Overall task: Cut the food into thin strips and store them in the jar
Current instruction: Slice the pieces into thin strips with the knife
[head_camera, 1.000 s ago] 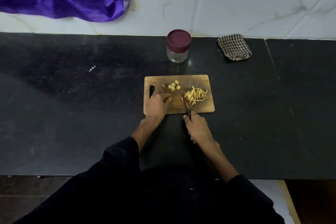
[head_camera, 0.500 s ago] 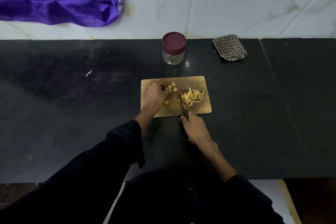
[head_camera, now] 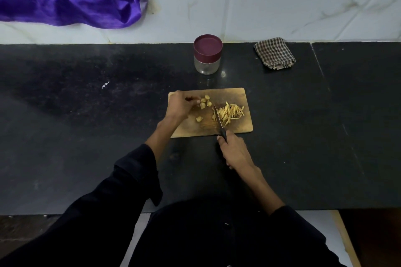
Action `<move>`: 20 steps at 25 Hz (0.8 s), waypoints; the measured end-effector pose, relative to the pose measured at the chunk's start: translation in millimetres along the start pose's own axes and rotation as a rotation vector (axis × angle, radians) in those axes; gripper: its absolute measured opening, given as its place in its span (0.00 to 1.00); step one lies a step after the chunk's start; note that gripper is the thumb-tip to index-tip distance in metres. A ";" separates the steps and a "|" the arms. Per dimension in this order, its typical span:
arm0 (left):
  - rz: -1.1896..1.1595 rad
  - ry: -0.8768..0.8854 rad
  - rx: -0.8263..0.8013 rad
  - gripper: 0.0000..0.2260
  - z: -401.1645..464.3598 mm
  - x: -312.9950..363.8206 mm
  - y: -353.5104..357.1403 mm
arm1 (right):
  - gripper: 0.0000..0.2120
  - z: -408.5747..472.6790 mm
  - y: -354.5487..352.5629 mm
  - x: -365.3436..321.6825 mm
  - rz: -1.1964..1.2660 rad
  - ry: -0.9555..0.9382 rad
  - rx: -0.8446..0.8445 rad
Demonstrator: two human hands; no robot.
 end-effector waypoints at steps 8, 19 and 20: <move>0.076 0.013 -0.158 0.05 -1.8 -7.0 17.4 | 0.13 -2.3 -0.3 -1.1 -0.001 0.002 -0.002; 0.087 0.001 -0.118 0.06 -2.8 -16.8 24.0 | 0.13 -1.0 0.9 -1.0 -0.005 0.013 -0.015; 0.092 -0.001 -0.118 0.06 -3.0 -18.5 25.0 | 0.13 -0.8 0.7 -0.9 -0.003 0.014 -0.016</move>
Point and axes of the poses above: each hand's wrist, its own z-axis towards the middle knuckle, its own y-axis out of the palm, x = y × z, the point moved 6 cm from there along z, towards the middle knuckle, and after that the axes turned 9 degrees about z, right-handed, at the moved point
